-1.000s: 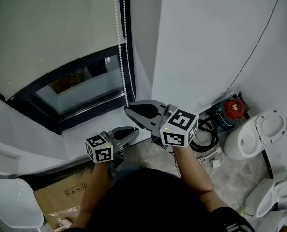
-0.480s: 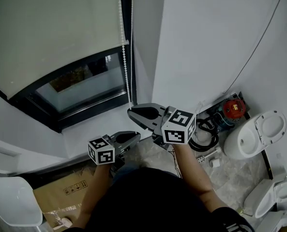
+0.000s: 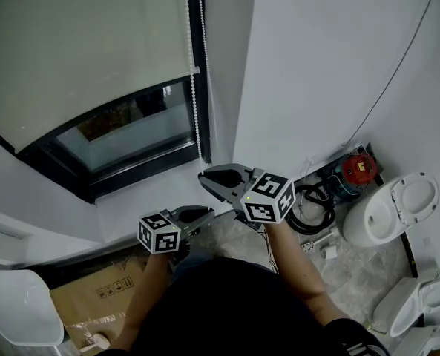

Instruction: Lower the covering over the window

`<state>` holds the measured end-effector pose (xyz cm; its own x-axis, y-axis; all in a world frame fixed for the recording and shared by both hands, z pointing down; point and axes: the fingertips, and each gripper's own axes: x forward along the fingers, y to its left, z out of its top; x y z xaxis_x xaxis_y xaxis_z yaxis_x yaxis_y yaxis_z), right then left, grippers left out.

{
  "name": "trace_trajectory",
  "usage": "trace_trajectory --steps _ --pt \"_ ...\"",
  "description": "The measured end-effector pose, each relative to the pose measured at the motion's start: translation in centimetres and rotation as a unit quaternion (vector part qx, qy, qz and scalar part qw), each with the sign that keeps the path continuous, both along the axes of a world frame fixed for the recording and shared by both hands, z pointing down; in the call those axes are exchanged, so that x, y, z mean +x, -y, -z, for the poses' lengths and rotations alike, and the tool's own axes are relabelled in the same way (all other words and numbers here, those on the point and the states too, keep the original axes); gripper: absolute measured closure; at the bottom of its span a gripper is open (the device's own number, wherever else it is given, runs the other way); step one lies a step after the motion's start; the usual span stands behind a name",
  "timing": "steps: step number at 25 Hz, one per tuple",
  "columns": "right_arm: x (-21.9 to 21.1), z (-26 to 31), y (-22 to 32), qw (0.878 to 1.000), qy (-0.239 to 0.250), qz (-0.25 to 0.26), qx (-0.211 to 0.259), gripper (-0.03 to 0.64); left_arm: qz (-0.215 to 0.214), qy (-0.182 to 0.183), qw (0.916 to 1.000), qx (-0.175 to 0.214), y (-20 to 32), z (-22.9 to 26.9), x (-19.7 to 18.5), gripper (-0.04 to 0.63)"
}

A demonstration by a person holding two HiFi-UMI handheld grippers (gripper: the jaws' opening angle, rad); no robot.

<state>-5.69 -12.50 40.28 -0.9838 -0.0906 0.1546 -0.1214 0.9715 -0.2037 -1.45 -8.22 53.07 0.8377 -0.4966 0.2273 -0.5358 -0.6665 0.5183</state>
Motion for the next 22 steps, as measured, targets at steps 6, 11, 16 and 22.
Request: trace_trajectory --steps 6,11,16,22 --pt "0.1 -2.0 -0.1 1.0 -0.019 -0.002 -0.011 0.604 0.001 -0.004 0.9999 -0.015 -0.8 -1.2 0.1 0.574" --pt "0.1 -2.5 -0.2 1.0 -0.018 0.003 -0.02 0.604 0.015 -0.025 0.9995 0.006 -0.2 0.0 -0.4 0.572" --pt "0.1 -2.6 -0.4 1.0 -0.02 0.01 -0.022 0.604 0.062 -0.086 0.9924 0.062 1.3 5.0 -3.5 0.545" --pt "-0.2 -2.6 -0.5 0.999 -0.019 0.016 -0.023 0.603 0.069 -0.003 0.9888 0.132 2.2 10.1 -5.5 0.479"
